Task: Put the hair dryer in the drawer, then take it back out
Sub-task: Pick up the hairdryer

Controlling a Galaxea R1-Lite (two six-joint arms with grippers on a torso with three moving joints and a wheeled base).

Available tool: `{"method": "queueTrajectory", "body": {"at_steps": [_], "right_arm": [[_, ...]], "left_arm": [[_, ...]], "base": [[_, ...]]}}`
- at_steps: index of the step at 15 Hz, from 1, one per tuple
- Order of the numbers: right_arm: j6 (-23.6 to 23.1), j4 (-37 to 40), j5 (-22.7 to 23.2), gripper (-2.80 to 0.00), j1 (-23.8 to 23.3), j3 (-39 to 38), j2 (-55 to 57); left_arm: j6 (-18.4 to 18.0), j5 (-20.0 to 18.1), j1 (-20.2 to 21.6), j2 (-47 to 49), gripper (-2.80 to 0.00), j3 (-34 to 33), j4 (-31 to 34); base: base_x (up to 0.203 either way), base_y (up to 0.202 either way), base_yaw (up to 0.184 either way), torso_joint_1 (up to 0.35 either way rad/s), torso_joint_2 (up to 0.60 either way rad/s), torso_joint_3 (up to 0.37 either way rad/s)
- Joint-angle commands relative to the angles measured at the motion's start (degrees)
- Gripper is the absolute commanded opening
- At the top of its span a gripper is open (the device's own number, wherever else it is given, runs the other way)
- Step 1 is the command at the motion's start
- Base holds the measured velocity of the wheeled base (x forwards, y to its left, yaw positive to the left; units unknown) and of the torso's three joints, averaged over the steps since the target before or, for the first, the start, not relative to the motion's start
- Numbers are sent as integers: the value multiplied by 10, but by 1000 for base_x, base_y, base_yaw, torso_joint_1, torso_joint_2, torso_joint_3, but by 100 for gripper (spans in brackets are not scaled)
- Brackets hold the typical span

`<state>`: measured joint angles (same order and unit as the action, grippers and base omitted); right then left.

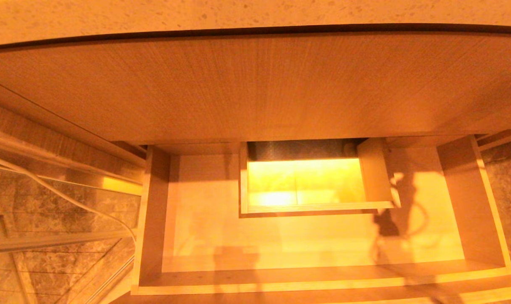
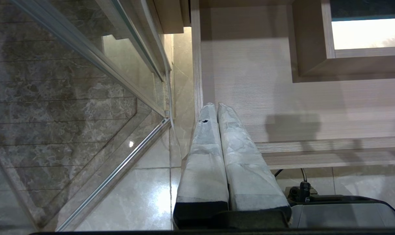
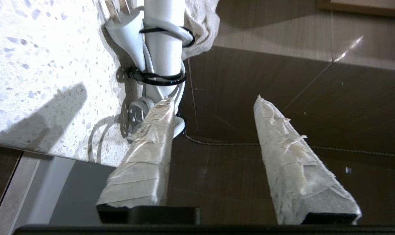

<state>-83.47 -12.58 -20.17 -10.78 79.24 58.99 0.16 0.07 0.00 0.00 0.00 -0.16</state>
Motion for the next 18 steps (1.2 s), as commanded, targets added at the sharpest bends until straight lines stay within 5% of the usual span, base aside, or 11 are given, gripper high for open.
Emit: {"method": "queueTrajectory", "body": {"at_steps": [1,5,18], "right_arm": [[-5,-12,-21,0,-1,1,32],[-6,-64,-24,0,-6,14,59],[-23,-49,-57,0,-68,7,80]], "left_arm": [[0,0,0,0,-280,0,0],[0,0,0,0,-280,0,0],[0,0,0,0,-280,0,0]], "base": [[0,0,0,0,0,0],[0,0,0,0,0,0],[0,0,0,0,0,0]]}}
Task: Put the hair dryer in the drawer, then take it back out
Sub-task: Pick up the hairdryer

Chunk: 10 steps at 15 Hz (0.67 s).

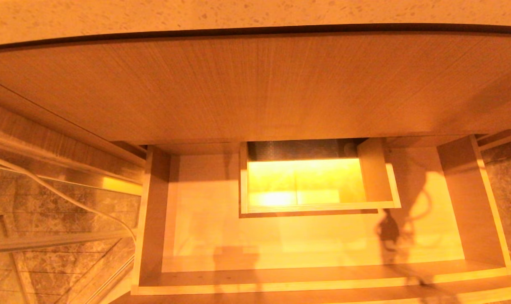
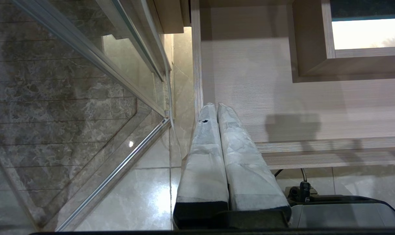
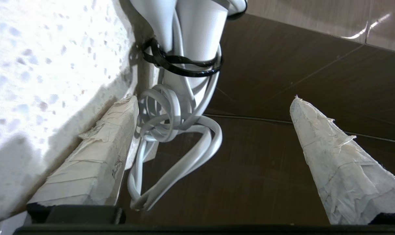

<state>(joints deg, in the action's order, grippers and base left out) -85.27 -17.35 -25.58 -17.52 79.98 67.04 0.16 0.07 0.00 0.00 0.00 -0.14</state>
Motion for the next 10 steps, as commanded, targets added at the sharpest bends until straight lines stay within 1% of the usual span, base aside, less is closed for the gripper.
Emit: {"method": "queueTrajectory", "body": {"at_steps": [1,3,4,6,7,10], "right_arm": [[-6,-4,-7,0,-3,0,-1],[-8,-5,-9,0,-17,-2,-7],[-21,-5,-9,0,-27,-7,-17],[-53,-4,-10,0,-34,-14,-31],[-60,-4,-10,0,-34,-17,-36],[-63,5,-16,0,-51,-33,-45]], "left_arm": [[0,0,0,0,-280,0,0],[0,0,0,0,-280,0,0],[0,0,0,0,-280,0,0],[0,0,0,0,-280,0,0],[0,0,0,0,-280,0,0],[0,0,0,0,-280,0,0]], "base": [[0,0,0,0,0,0],[0,0,0,0,0,0],[0,0,0,0,0,0],[0,0,0,0,0,0],[0,0,0,0,0,0],[0,0,0,0,0,0]]}}
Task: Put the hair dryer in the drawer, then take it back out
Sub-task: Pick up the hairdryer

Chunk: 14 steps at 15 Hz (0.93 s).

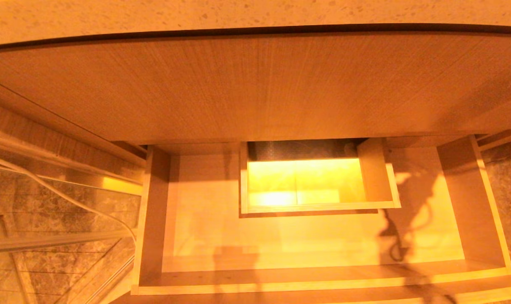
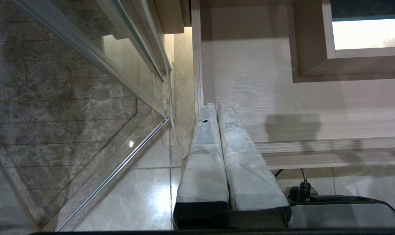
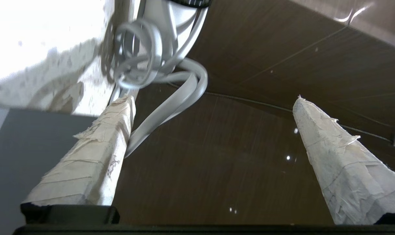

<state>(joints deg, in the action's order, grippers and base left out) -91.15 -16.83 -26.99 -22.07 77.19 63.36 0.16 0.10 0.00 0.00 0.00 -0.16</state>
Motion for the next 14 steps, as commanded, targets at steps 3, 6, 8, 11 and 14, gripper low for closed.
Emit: {"method": "queueTrajectory", "body": {"at_steps": [3,6,8,11,14], "right_arm": [[-10,2,-22,0,-9,-17,-12],[-10,1,-24,0,-9,-27,-16],[-10,2,-24,0,-9,-29,-16],[-30,12,-34,0,-10,-31,-17],[-24,11,-35,-280,-9,-38,-20]], "left_arm": [[0,0,0,0,-280,0,0],[0,0,0,0,-280,0,0],[0,0,0,0,-280,0,0],[0,0,0,0,-280,0,0],[0,0,0,0,-280,0,0]], "base": [[0,0,0,0,0,0],[0,0,0,0,0,0],[0,0,0,0,0,0],[0,0,0,0,0,0],[0,0,0,0,0,0]]}}
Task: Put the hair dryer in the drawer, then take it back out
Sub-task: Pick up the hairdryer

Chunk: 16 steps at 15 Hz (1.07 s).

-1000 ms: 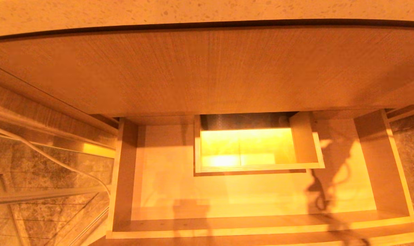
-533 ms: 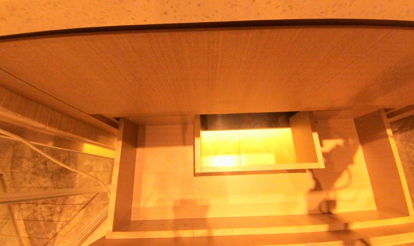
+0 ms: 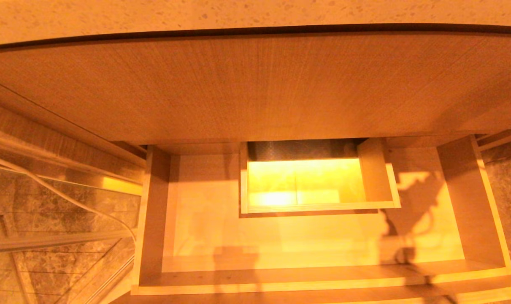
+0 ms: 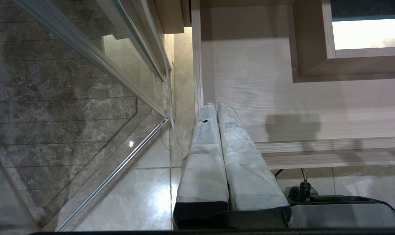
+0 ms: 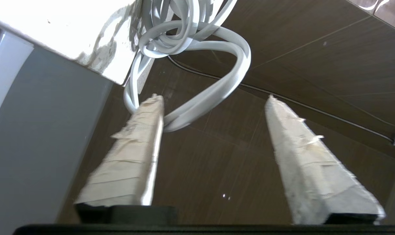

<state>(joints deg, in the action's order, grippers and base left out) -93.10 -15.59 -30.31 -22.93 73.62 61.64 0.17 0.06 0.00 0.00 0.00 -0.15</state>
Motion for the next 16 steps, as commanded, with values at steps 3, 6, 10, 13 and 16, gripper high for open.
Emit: {"method": "queueTrajectory", "body": {"at_steps": [3,6,10,13,16], "right_arm": [[-4,-4,-5,-280,0,-3,-1],[-3,-4,-5,-280,0,-1,-1],[-3,-4,-5,-280,0,-3,-3],[0,-5,-4,-280,1,0,-5],[29,-6,-1,-280,2,2,-14]], "left_arm": [[0,0,0,0,-280,0,0],[0,0,0,0,-280,0,0],[0,0,0,0,-280,0,0],[0,0,0,0,-280,0,0],[0,0,0,0,-280,0,0]], "base": [[0,0,0,0,0,0],[0,0,0,0,0,0],[0,0,0,0,0,0],[0,0,0,0,0,0],[0,0,0,0,0,0]]}}
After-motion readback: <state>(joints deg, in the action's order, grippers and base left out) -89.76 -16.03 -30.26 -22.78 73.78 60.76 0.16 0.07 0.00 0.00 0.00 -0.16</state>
